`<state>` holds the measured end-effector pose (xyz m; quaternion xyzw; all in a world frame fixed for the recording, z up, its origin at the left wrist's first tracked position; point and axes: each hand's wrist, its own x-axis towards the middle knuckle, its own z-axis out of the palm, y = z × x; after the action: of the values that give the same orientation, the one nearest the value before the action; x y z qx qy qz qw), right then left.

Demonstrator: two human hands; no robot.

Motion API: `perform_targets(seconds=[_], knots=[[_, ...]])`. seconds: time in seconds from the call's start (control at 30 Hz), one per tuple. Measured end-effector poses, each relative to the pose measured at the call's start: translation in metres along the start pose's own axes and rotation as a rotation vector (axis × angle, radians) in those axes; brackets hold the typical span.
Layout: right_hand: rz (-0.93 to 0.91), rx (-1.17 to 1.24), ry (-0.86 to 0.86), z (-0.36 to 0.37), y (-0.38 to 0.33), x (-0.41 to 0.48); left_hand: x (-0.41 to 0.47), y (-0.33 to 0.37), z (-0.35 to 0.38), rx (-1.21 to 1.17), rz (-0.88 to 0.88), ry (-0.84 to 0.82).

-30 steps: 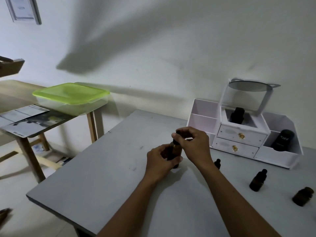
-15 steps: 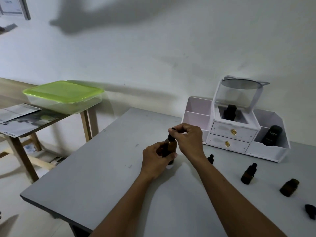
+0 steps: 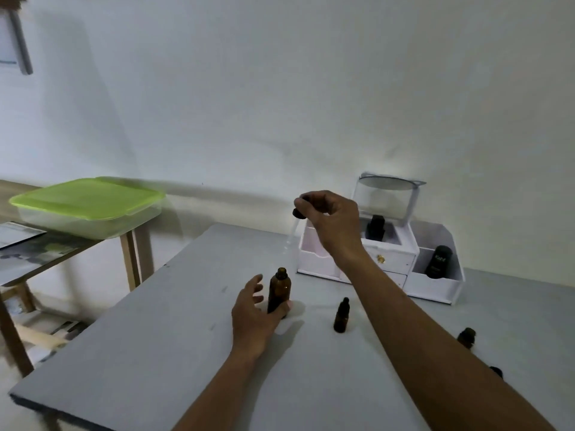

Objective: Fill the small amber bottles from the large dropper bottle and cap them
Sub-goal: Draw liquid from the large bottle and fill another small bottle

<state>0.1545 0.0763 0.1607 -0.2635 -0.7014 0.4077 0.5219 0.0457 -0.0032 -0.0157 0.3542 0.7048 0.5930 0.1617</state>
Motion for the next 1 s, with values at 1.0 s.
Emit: perform_targets(seconds=[1.0], knots=[[0.222, -0.293, 0.307, -0.311, 0.044, -0.079, -0.135, 0.091, 0.251, -0.075, 0.046, -0.510]])
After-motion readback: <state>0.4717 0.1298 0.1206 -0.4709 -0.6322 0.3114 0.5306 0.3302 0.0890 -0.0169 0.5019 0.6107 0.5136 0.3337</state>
